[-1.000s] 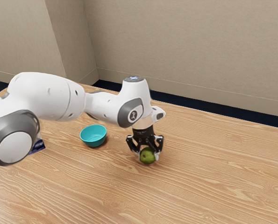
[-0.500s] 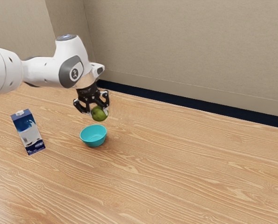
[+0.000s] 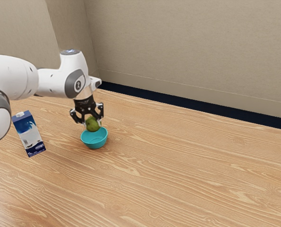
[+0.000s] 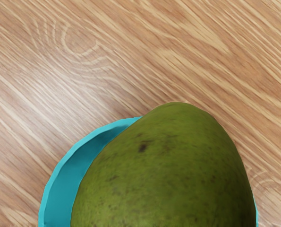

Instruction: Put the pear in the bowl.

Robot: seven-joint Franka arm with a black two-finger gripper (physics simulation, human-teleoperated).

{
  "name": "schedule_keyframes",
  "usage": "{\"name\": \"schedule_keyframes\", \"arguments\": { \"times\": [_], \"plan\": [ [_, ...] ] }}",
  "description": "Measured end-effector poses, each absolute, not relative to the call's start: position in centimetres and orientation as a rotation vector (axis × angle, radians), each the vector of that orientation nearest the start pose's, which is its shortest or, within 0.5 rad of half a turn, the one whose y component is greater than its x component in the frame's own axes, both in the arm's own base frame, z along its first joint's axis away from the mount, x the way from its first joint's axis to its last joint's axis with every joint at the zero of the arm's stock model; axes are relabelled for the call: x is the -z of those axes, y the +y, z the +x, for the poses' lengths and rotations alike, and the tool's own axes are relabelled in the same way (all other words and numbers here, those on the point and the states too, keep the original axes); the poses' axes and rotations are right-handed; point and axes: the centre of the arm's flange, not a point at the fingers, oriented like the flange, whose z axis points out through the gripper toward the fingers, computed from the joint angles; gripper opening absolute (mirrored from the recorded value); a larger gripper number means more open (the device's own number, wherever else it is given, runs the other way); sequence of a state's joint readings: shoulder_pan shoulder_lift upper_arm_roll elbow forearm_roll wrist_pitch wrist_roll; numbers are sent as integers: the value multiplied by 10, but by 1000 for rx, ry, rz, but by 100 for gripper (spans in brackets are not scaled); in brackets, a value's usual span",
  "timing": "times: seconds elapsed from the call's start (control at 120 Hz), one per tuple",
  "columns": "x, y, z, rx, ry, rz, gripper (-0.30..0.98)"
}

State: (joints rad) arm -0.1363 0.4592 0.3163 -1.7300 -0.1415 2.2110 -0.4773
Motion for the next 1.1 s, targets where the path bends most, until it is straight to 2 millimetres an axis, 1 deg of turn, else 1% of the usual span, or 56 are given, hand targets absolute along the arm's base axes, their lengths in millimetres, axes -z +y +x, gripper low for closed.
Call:
{"name": "schedule_keyframes", "arguments": {
  "times": [0.067,0.183,0.242,0.525,0.633,0.667,0.7,0.733,0.808,0.867,0.9,0.925,0.958,0.992,1.042,1.1],
  "plan": [
    [-329,85,658,70,-1060,-2942,6],
    [-329,88,657,70,-1062,-2951,26],
    [-329,90,657,71,-1059,-2957,33],
    [-331,89,657,74,-1019,-2985,55],
    [-331,89,657,76,-1002,-2992,60],
    [-336,89,653,77,-1001,-2998,61],
    [-346,88,646,83,-998,-3010,62],
    [-361,85,639,97,-980,-3030,63],
    [-408,77,626,131,-882,-3096,65],
    [-447,75,614,145,-765,-3152,66],
    [-472,74,605,160,-677,-3186,66],
    [-496,71,598,184,-583,-3198,67],
    [-536,61,591,229,-444,-3204,67],
    [-566,50,585,252,-314,-3204,67],
    [-599,33,577,266,-131,-3196,67],
    [-621,14,570,257,79,-3181,68]
  ]
}}
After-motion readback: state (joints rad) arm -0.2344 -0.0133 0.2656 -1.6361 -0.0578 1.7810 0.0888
